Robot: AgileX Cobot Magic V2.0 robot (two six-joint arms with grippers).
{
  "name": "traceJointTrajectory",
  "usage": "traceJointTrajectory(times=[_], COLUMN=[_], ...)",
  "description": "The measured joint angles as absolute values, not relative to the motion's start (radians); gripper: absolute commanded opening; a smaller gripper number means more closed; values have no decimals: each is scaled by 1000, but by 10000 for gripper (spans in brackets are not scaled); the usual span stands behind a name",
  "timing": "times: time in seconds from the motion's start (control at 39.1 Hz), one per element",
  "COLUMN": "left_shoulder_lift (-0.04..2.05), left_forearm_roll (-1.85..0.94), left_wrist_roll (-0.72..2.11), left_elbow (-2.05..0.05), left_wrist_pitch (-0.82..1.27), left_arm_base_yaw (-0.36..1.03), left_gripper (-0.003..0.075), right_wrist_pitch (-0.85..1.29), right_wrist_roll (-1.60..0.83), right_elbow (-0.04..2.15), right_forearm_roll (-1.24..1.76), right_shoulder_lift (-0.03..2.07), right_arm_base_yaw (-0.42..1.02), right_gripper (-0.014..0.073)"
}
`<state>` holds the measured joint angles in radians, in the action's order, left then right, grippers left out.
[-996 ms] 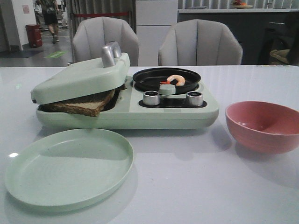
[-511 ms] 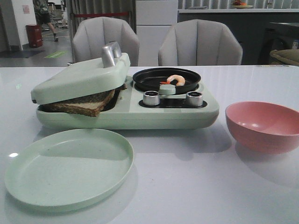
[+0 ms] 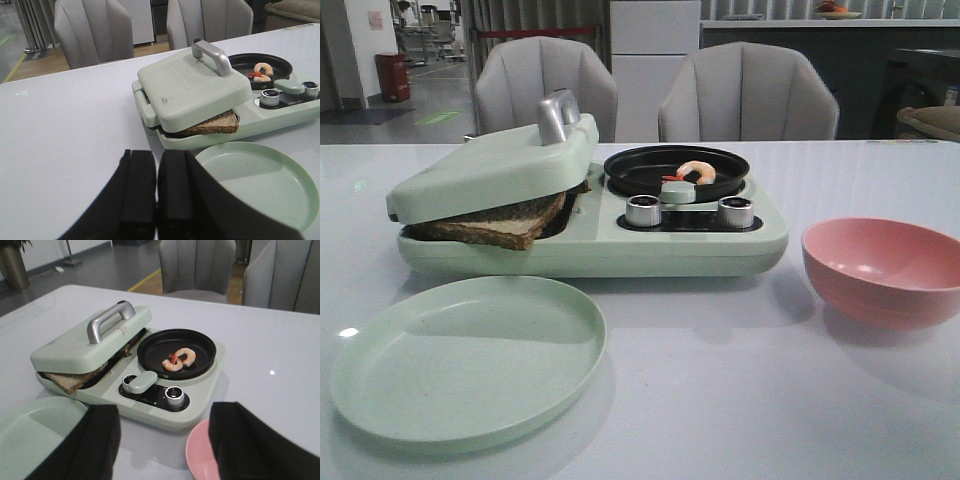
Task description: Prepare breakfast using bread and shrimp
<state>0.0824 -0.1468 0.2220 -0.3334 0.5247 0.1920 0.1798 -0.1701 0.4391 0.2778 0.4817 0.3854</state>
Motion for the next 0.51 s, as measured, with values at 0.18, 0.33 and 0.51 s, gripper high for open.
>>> traceJointTrajectory(times=[0.18,0.33,0.51], left_shoulder_lift=[82,82,82], left_forearm_roll=[-147,-147,-147], left_wrist_roll=[222,222,222], left_elbow=[-333,-333,-333], left_wrist_pitch=[525,525,525], left_arm_base_yaw=[192,192,192], left_gripper=[114,114,114], right_wrist_pitch=[176,187,187], right_wrist_roll=[-170,-170,-170], right_elbow=[317,234,215], right_forearm_roll=[279,279,279], right_shoulder_lift=[240,113,83], right_arm_base_yaw=[385,385,385], right_gripper=[500,500,500])
